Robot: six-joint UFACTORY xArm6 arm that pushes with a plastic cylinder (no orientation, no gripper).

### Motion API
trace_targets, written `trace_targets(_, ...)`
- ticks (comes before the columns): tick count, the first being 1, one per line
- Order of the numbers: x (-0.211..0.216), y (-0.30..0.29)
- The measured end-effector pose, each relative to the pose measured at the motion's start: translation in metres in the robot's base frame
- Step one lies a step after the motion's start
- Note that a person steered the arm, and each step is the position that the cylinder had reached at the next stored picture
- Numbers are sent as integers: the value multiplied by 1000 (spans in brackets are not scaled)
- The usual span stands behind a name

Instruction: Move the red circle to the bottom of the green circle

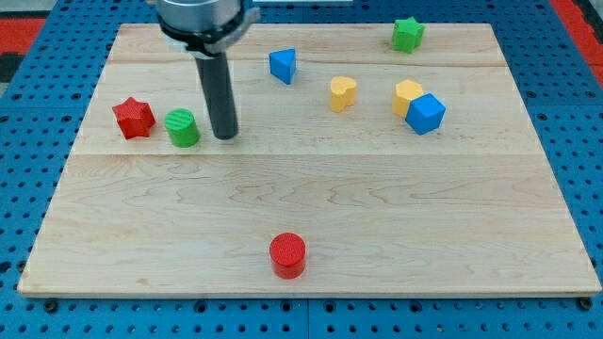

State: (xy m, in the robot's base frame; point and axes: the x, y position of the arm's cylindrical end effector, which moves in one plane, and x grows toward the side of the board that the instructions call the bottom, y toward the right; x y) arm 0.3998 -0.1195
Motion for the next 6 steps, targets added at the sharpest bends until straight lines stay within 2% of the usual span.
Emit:
trace_targets(1,-6,-36)
trace_targets(2,-6,25)
trace_targets(4,158,201)
trace_targets(5,205,171)
trace_targets(6,216,66)
